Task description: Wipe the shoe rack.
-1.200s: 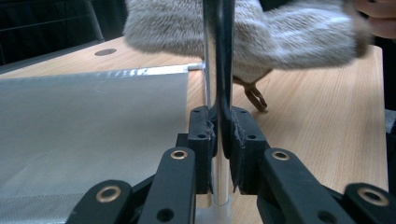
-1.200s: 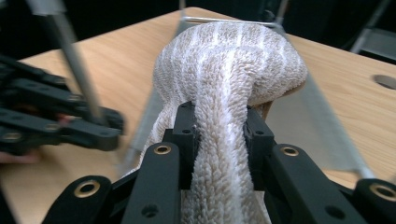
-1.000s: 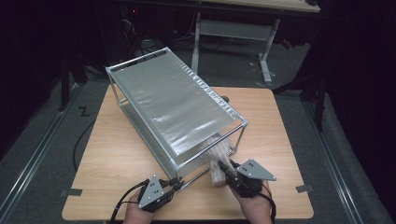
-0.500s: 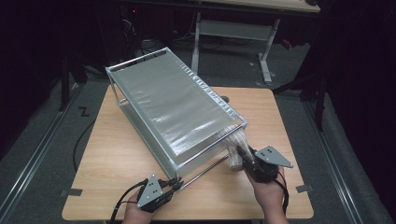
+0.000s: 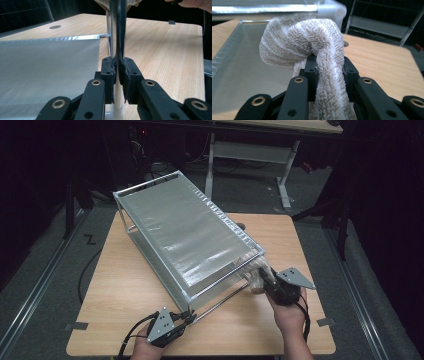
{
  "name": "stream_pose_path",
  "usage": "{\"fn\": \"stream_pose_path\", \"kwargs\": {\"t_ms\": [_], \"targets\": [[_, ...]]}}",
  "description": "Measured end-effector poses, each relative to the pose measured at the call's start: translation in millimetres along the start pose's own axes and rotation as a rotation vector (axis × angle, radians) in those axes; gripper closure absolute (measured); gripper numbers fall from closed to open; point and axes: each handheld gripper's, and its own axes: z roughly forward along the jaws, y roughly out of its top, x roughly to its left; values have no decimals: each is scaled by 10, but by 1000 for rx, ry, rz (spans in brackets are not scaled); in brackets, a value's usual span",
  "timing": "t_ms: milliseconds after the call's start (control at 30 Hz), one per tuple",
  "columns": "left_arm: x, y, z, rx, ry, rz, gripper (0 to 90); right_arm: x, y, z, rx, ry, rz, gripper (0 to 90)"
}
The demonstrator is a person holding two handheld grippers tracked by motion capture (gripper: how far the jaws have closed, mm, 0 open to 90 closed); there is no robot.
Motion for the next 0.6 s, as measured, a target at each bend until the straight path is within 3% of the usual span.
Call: {"fn": "stream_pose_path", "kwargs": {"t_ms": [433,600], "targets": [[-13,-7,-3,-4,9,3,804,28,-471,317,192,-2,-7,724],[-18,-9,-8,-4,15,6,803,39,-567,379,237,2,2,724]]}}
